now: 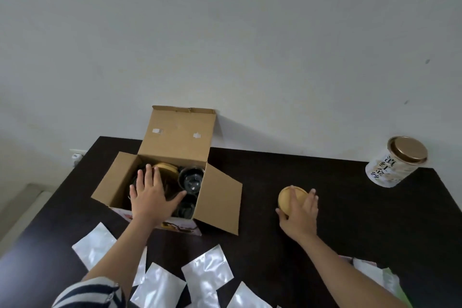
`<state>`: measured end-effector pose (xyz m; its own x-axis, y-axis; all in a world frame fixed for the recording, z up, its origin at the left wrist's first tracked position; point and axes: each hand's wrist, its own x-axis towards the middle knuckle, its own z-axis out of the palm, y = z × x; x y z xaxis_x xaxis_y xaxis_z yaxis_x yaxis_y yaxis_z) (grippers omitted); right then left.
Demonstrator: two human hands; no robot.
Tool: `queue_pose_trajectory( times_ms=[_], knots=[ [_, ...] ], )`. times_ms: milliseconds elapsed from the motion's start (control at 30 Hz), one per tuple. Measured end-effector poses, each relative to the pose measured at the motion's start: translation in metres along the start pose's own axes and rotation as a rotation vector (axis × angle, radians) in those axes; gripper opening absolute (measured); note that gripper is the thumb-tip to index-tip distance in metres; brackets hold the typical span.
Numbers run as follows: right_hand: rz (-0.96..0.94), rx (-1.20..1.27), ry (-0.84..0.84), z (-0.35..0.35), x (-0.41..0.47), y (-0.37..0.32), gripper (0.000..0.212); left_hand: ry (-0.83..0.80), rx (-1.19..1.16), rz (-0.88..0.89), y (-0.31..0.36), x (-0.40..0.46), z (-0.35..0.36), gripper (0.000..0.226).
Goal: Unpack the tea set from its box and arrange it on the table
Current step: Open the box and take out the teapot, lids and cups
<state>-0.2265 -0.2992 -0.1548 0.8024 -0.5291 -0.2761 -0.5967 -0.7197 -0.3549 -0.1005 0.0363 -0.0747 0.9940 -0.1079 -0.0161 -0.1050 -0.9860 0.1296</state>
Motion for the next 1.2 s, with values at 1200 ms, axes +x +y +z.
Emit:
queue_pose_trajectory(
  times_ms=[1200],
  knots=[
    [-0.153, -0.090, 0.073, -0.041, 0.050, 0.030, 0.087, 0.094, -0.041, -0.047, 0.000, 0.001, 0.004, 0.109]
  ],
)
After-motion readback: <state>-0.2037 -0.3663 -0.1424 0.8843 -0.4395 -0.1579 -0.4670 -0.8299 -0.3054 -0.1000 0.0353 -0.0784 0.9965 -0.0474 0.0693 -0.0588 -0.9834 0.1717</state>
